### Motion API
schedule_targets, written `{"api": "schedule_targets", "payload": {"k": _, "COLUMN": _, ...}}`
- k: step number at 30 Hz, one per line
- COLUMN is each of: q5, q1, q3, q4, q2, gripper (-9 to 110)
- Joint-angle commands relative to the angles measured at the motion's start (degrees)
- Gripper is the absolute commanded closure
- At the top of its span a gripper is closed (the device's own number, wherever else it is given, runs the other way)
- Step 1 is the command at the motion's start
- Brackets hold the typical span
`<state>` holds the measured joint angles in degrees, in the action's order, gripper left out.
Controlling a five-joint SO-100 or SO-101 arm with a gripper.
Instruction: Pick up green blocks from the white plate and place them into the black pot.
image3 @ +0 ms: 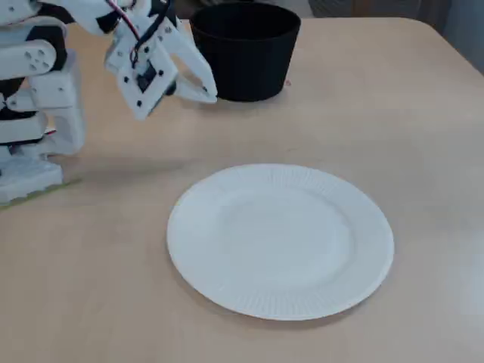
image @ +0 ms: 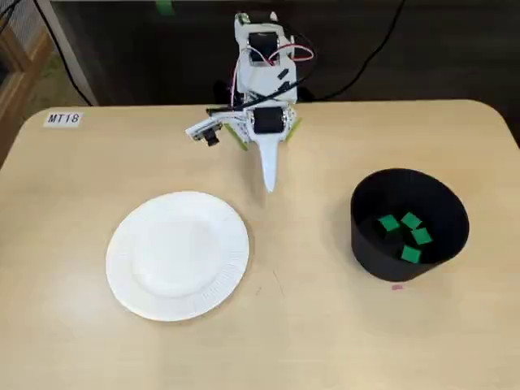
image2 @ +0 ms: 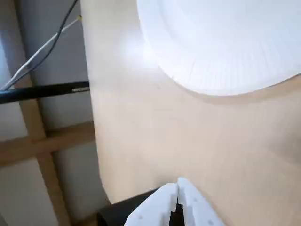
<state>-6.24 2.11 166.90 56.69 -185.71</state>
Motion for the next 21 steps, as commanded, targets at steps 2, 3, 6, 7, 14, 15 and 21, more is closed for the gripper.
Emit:
{"api": "schedule_targets", "payload": {"k": 2, "q5": -0.88, "q1": 0.18, "q3": 2.2, "q4": 0.0, "q2": -0.62, "gripper": 104}}
{"api": "schedule_targets", "payload": {"k": 3, "q5": -1.05, "q1": 0.18, "q3": 2.81, "q4": 0.0, "q2": -0.62, "gripper": 104}}
{"api": "schedule_targets", "payload": {"k": 6, "q5": -1.76, "q1": 0.44, "q3": 4.48, "q4": -1.05, "q2": -0.62, "gripper": 104}}
{"api": "schedule_targets", "payload": {"k": 7, "q5": -1.93, "q1": 0.44, "q3": 5.01, "q4": -1.41, "q2": -0.62, "gripper": 104}}
{"api": "schedule_targets", "payload": {"k": 14, "q5": -2.02, "q1": 0.26, "q3": 5.54, "q4": -1.76, "q2": -0.7, "gripper": 104}}
{"api": "schedule_targets", "payload": {"k": 15, "q5": -1.93, "q1": 0.26, "q3": 5.54, "q4": -1.58, "q2": -0.7, "gripper": 104}}
{"api": "schedule_targets", "payload": {"k": 21, "q5": -4.39, "q1": 2.2, "q3": 5.45, "q4": -1.32, "q2": -0.7, "gripper": 104}}
